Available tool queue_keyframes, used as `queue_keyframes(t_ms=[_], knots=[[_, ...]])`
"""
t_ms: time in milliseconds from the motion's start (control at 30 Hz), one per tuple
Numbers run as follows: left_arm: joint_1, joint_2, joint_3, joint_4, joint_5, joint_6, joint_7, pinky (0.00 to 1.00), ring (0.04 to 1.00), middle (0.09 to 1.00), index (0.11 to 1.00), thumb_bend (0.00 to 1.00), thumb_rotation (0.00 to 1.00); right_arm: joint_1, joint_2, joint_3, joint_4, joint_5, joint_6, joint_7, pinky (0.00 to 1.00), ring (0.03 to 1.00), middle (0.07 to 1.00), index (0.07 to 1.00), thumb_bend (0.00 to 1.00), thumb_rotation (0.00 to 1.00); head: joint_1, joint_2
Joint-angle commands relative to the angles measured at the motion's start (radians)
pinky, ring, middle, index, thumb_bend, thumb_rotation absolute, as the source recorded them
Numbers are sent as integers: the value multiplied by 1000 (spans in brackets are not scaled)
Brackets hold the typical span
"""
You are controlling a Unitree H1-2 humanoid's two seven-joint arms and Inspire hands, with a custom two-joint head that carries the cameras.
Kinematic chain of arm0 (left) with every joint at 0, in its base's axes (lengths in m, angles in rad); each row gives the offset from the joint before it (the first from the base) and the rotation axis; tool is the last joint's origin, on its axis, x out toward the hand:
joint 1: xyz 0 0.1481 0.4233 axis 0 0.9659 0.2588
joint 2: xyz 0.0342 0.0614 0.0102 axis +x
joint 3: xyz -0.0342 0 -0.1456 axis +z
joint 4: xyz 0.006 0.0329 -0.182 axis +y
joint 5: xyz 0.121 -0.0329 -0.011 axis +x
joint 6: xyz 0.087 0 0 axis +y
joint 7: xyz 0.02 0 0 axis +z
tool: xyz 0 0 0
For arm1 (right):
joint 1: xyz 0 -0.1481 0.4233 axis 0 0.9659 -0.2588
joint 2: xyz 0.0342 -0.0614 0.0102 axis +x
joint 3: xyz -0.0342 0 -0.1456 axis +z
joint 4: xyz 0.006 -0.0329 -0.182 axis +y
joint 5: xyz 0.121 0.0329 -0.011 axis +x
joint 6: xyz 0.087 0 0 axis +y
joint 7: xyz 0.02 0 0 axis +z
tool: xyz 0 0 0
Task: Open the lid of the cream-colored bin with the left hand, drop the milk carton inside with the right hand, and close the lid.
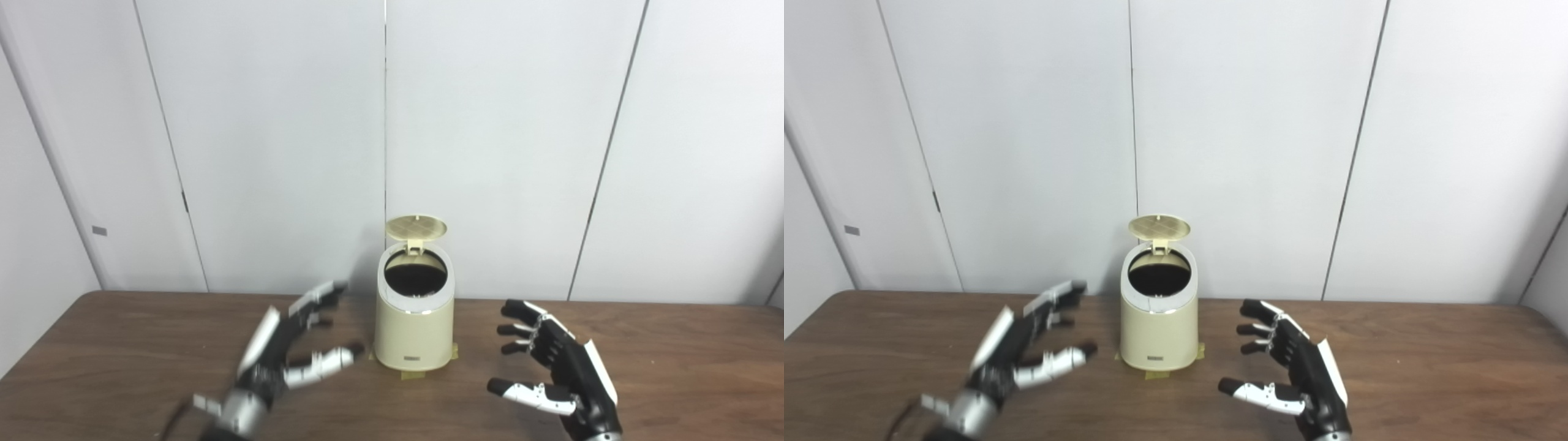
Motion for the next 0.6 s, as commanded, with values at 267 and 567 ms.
queue_keyframes(t_ms=[267, 567], knots=[[-247, 39, -29, 46, 28, 74, -53, 874, 975, 970, 995, 872, 349, -26, 1, -15, -27, 14, 5, 0, 555, 706, 781, 781, 804, 166, -2, -2], [-398, 49, -96, 144, 147, 133, -62, 903, 1000, 999, 1000, 904, 424, -25, 5, -9, -27, 14, 2, 5, 555, 712, 781, 770, 810, 194, -9, -8]])
